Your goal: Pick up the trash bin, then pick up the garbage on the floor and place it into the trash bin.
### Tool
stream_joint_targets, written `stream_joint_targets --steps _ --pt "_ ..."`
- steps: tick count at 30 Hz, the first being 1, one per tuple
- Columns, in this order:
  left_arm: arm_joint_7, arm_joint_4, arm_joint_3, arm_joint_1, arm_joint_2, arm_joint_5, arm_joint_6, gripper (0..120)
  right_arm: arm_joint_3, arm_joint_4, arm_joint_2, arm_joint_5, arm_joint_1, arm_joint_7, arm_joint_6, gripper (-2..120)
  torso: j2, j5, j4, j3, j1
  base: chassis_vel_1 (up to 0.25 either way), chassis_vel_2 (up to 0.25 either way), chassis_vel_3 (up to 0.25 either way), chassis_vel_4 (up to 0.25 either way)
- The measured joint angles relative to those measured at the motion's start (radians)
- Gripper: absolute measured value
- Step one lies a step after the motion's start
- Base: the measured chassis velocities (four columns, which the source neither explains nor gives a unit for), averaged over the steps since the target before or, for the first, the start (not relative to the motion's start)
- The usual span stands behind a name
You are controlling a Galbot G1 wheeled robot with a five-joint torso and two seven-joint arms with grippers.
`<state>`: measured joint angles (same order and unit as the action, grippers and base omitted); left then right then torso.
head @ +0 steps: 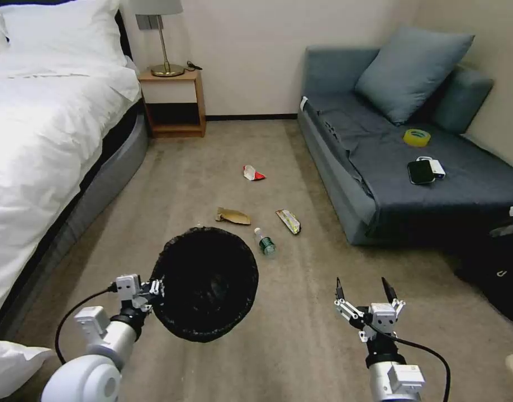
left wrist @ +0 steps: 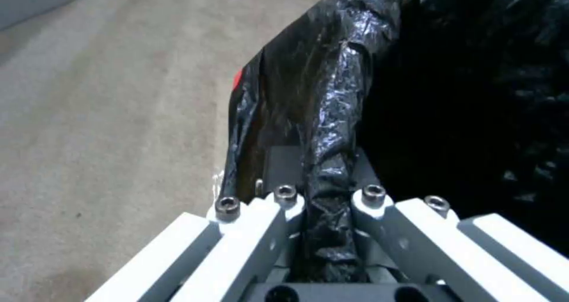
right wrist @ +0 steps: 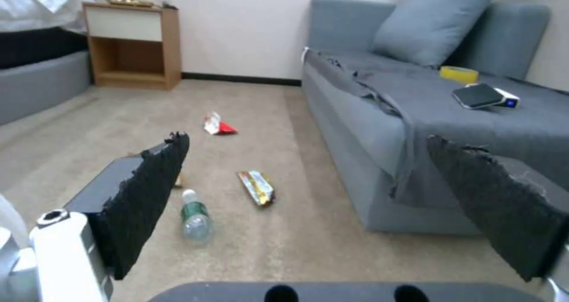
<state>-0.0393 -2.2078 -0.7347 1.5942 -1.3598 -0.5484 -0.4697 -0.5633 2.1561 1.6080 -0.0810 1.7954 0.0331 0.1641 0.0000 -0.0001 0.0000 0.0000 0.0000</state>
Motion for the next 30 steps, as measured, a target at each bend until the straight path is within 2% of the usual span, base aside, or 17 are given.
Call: stream_joint_targets --steps 21,30 --pt "0.023 0.022 -0.031 -0.009 -0.002 -0.023 -0.004 4 0.003 -0.005 0.000 0.004 -0.002 0.034 -0.012 100 0.000 0.0001 0.0000 0.000 0.000 0.000 0.000 0.000 0.000" --pt "0.024 0.029 -0.039 -0.014 -0.001 -0.039 0.004 4 0.005 -0.012 0.000 0.005 -0.005 0.034 -0.011 100 0.000 0.0001 0.0000 0.000 0.000 -0.108 0.092 0.097 -0.114"
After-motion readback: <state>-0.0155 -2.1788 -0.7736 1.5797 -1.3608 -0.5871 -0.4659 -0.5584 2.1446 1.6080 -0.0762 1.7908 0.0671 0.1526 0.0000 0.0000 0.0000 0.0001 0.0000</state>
